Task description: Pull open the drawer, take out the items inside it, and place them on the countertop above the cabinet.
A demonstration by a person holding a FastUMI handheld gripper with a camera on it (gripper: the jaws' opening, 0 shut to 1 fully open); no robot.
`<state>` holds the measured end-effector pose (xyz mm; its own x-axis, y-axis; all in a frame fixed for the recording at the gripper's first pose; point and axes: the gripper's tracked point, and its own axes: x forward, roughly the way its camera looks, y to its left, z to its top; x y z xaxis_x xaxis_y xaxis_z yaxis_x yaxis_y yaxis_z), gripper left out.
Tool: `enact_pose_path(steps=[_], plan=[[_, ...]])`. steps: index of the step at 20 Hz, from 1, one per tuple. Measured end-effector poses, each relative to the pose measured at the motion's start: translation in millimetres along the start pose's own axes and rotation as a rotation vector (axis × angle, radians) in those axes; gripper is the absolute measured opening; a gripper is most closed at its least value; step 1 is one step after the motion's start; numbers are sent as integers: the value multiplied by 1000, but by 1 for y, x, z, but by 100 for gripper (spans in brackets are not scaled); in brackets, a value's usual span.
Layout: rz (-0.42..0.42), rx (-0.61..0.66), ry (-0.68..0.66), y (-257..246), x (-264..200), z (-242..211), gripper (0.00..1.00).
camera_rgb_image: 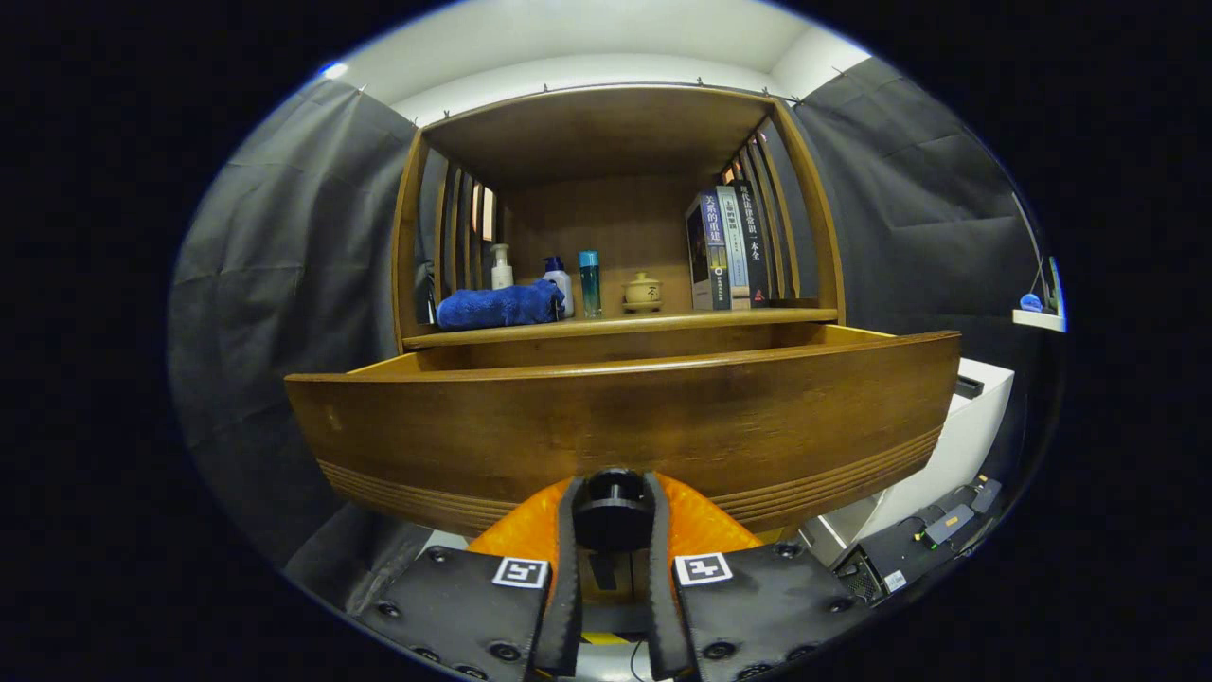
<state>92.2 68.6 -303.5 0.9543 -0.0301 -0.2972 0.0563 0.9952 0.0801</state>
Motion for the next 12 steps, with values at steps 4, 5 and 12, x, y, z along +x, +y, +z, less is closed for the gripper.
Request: enact_pose_path(steps=[4,5,12], plan=[[1,0,-1,2,-3,0,35],[-1,1,0,2,-2,0,35],[12,8,-8,5,-5,4,50]])
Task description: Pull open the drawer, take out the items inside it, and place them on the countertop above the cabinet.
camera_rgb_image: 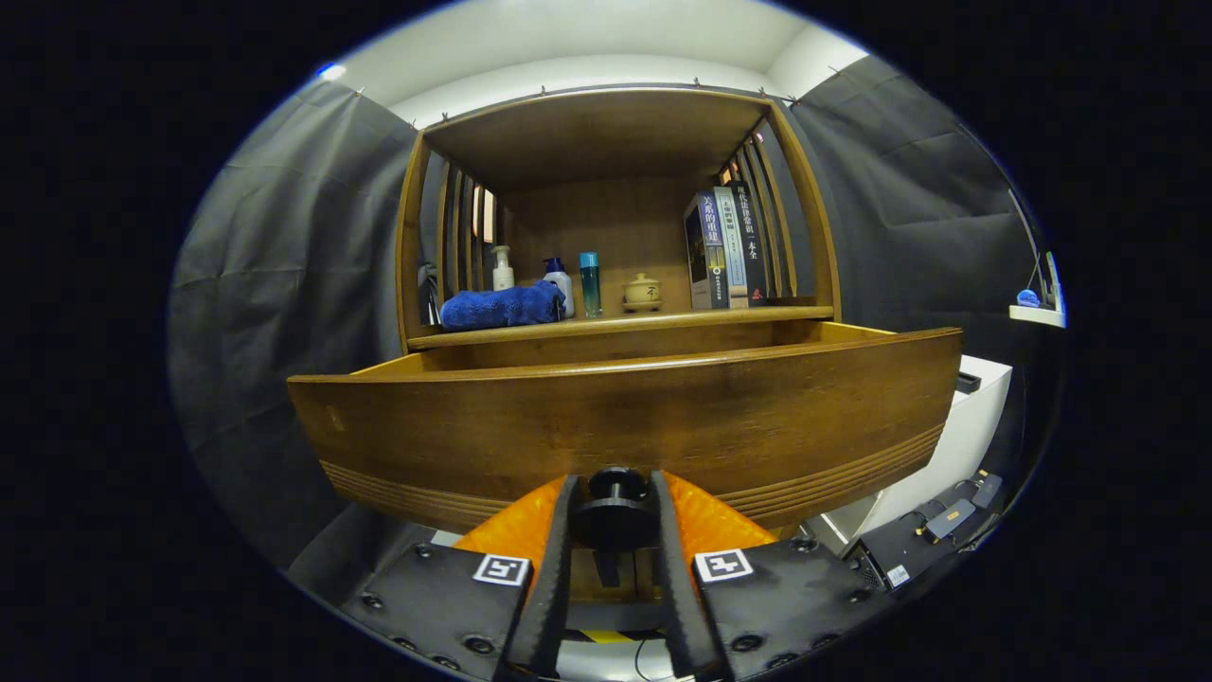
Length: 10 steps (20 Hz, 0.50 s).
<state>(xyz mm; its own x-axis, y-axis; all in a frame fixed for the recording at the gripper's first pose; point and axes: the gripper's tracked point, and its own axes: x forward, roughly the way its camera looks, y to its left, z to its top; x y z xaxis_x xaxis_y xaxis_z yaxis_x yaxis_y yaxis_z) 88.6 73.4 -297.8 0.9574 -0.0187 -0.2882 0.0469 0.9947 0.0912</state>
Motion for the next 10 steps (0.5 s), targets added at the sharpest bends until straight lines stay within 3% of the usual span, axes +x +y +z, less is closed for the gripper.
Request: enact_pose_path(steps=[1,5,10], plan=[[14,8,-16,2,-3,7,55],[20,21,-79,-3,-20,45,100],[4,14,-70,-16,-16,116,98]])
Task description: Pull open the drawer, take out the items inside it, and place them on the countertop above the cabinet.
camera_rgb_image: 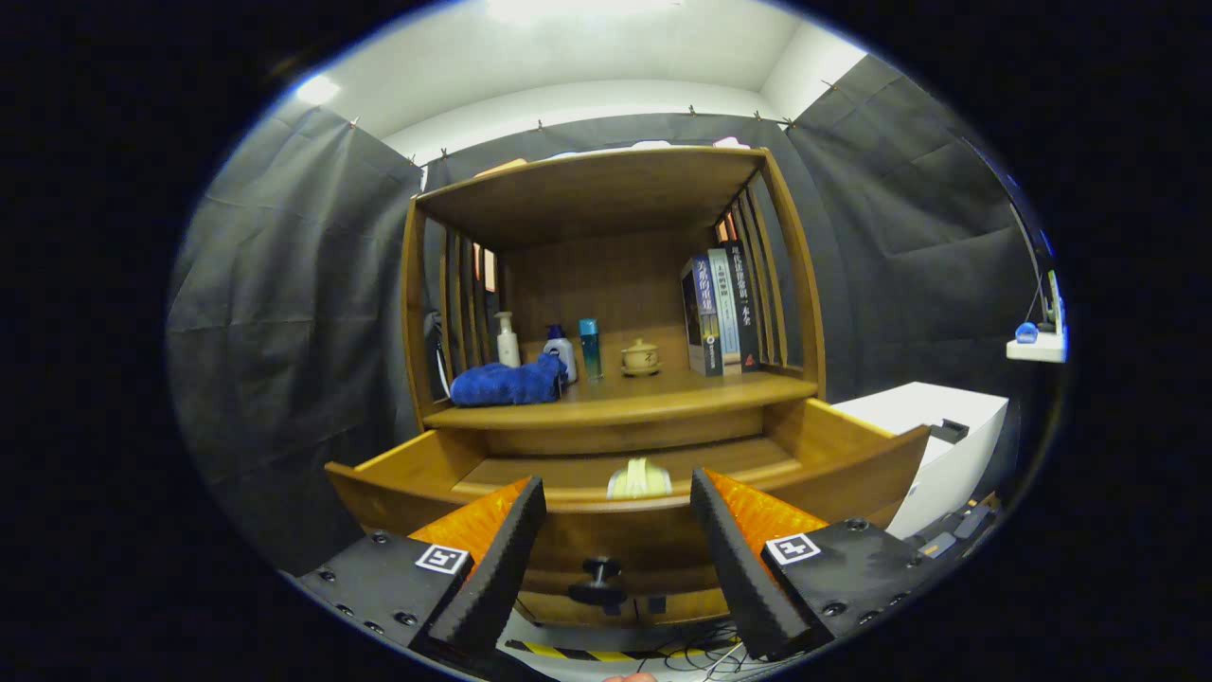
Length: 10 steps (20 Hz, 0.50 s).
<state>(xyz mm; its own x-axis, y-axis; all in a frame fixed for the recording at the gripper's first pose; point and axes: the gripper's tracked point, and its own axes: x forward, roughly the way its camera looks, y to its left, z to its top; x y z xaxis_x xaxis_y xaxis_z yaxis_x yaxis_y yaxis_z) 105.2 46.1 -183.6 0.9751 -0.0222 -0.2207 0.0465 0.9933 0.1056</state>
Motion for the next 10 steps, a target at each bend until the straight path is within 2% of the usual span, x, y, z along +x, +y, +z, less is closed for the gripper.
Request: enact_pose_path(steps=[4,10], plan=[[4,13,186,-3,56,27,98],[-50,-11,423,-17,127,13,99]])
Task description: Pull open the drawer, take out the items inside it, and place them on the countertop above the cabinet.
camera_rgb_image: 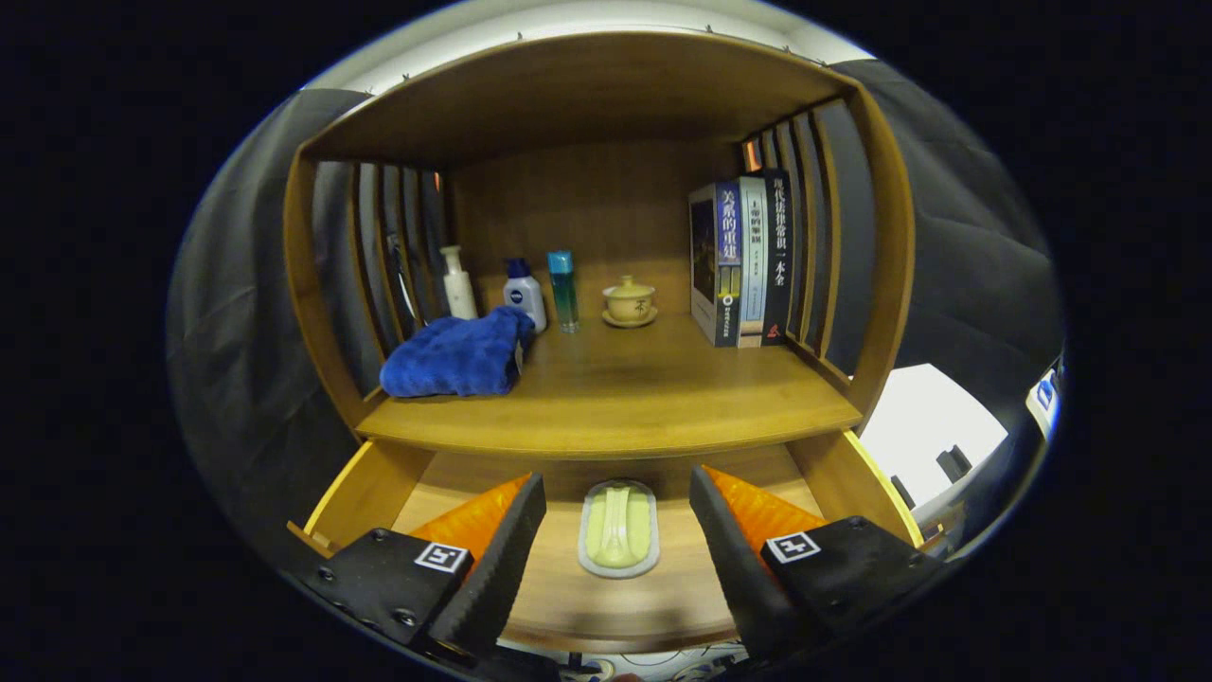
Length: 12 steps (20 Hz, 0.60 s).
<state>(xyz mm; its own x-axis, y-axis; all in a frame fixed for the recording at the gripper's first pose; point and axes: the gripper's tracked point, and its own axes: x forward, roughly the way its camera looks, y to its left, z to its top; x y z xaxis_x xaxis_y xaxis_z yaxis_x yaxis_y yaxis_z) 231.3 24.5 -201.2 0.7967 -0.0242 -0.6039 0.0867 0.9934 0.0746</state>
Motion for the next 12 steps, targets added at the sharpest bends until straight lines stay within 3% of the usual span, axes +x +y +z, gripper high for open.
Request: enact_pose_path(steps=[12], plan=[[-37,52,397,-4,64,-73,96]])
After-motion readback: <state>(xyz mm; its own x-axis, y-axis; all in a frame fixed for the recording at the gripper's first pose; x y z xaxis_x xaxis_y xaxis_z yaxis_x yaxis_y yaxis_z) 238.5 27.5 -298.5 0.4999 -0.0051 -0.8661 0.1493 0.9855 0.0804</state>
